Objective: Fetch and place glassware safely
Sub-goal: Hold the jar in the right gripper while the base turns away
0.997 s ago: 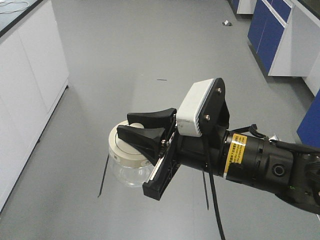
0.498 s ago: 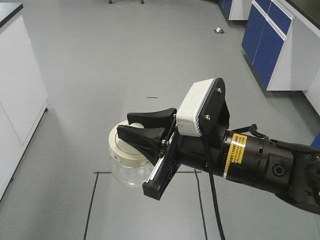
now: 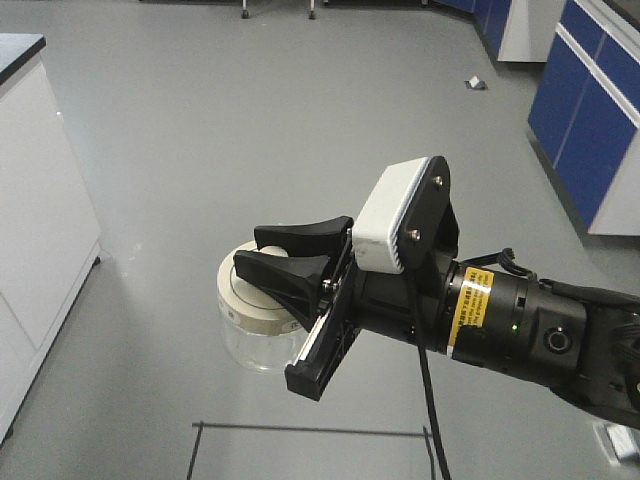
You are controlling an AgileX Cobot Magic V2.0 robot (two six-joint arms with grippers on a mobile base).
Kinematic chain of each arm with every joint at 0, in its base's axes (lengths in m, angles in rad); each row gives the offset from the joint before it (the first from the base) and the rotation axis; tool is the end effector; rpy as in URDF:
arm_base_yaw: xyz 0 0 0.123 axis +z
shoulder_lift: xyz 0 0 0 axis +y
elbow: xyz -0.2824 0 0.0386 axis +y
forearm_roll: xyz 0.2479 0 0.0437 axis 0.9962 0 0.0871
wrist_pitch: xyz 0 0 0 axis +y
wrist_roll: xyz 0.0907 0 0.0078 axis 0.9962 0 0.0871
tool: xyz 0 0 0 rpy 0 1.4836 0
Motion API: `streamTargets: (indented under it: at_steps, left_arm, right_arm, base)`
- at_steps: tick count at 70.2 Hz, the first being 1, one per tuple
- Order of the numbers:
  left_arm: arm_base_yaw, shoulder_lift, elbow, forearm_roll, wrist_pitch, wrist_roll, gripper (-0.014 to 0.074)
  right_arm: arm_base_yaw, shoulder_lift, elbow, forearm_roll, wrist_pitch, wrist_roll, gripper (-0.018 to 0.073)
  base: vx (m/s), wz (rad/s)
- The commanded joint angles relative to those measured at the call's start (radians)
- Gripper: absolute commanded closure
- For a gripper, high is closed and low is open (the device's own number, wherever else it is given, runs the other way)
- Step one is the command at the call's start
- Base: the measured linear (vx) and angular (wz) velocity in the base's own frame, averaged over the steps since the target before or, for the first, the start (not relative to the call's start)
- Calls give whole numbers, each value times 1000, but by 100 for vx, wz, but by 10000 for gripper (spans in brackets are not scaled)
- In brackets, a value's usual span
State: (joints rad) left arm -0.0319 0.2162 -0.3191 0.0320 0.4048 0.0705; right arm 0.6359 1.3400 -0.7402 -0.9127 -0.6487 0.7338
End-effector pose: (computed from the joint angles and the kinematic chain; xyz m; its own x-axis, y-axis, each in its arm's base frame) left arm 0.0635 -0.0009 0.2707 -0.2098 0.1065 -0.9719 0.0407 0.9941 0.1001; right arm 0.2011 0.2024 0.2965 -0.0025 -0.0747 -0.9972 -0.9072 0.4196 -0.0292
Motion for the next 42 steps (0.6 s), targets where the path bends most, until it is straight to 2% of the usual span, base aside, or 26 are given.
streamTargets:
  at_steps: [1, 18, 42]
  left_arm:
    - [-3, 7, -26, -7, -71, -3, 603]
    - [-3, 7, -26, -7, -71, -3, 603]
    - [-3, 7, -26, -7, -71, -3, 603]
  right_arm:
    - [-2, -33, -26, 40, -73, -2, 563]
    - [-2, -33, -26, 41, -73, -2, 563]
    - [-2, -33, -26, 40, -75, -2, 563]
  base:
    - [52, 16]
    - [52, 9]
    - [55, -8]
